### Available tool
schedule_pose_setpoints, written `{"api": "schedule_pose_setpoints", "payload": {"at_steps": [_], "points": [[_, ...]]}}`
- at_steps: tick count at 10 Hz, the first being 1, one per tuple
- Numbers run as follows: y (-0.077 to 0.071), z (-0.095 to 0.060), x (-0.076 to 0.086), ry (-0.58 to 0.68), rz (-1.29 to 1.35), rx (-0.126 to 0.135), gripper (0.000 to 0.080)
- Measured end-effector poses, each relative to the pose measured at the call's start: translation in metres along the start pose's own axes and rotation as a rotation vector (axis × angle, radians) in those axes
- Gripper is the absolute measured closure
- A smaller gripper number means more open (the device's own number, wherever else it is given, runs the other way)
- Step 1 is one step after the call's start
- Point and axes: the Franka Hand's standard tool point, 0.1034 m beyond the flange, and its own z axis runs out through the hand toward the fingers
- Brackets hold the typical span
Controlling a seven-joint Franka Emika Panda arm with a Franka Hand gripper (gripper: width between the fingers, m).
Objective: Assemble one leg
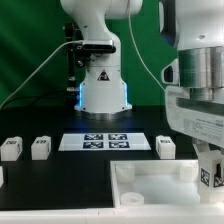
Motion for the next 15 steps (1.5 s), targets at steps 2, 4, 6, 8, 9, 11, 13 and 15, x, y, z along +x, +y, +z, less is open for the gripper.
{"api": "schedule_pose_setpoints", "payload": {"at_steps": [2, 4, 6, 8, 9, 11, 13, 15], "points": [[0.000, 0.001, -0.002, -0.001, 0.380, 0.003, 0.0503], [0.000, 0.001, -0.001, 0.005, 0.522, 0.007, 0.0503], [0.001, 0.000, 0.002, 0.012, 0.516, 0.009, 0.0502], [0.001, 0.001, 0.001, 0.011, 0.501, 0.008, 0.0341], [0.001, 0.001, 0.001, 0.011, 0.498, 0.008, 0.0341], [0.001, 0.001, 0.001, 0.011, 0.495, 0.008, 0.0157], [-0.002, -0.003, -0.004, 0.004, 0.461, 0.038, 0.0151], [-0.005, -0.009, -0.011, -0.008, 0.430, 0.063, 0.0150]]}}
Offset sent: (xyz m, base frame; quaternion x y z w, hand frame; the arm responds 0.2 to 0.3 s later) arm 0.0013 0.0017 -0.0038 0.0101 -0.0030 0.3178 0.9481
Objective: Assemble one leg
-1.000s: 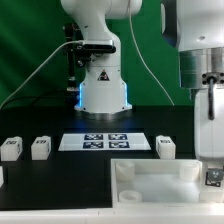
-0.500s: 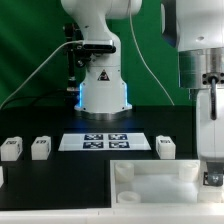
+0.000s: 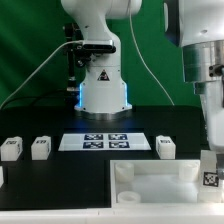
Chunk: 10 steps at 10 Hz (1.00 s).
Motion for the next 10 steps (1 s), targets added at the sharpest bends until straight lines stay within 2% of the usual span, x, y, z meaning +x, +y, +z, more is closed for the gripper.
{"api": "schedule_pose_setpoints", "payload": {"at_steps": [2, 10], "points": [[0.0004, -0.0027, -0.0045, -0.004, -0.010, 0.002, 0.0150], [0.0015, -0.0005, -0.0038, -0.002, -0.020, -0.001, 0.0150]]}}
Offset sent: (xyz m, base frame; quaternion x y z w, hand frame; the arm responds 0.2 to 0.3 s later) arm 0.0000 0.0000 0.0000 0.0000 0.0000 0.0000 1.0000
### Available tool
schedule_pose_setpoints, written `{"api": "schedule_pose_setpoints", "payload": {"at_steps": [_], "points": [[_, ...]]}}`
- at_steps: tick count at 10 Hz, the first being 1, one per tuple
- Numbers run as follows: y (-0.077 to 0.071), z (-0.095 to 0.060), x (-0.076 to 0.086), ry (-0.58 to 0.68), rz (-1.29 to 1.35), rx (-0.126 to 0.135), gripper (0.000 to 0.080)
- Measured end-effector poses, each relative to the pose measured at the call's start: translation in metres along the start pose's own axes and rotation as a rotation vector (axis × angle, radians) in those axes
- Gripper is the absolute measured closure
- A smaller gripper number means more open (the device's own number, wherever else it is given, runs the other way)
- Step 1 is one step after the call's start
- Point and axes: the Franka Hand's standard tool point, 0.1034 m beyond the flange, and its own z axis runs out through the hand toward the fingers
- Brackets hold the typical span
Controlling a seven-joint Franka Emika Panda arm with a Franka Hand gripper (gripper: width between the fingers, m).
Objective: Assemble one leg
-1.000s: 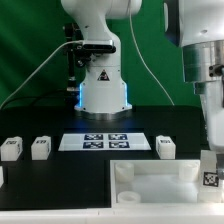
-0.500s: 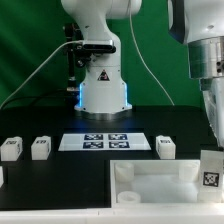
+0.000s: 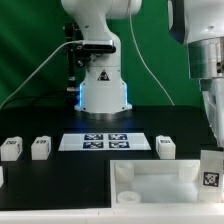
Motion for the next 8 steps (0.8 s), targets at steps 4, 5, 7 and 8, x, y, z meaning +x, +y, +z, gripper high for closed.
{"api": "schedule_pose_setpoints", "payload": {"at_steps": [4, 5, 7, 8], "points": [[0.0001, 0.0003, 0.0001, 0.000, -0.001, 0.000, 0.0150], [0.0001, 0.0003, 0.0001, 0.000, -0.001, 0.000, 0.0150], [0.0002, 0.0003, 0.0002, 0.000, -0.001, 0.000, 0.0150], [0.0002, 0.0004, 0.0001, 0.000, -0.001, 0.000, 0.0150]]}}
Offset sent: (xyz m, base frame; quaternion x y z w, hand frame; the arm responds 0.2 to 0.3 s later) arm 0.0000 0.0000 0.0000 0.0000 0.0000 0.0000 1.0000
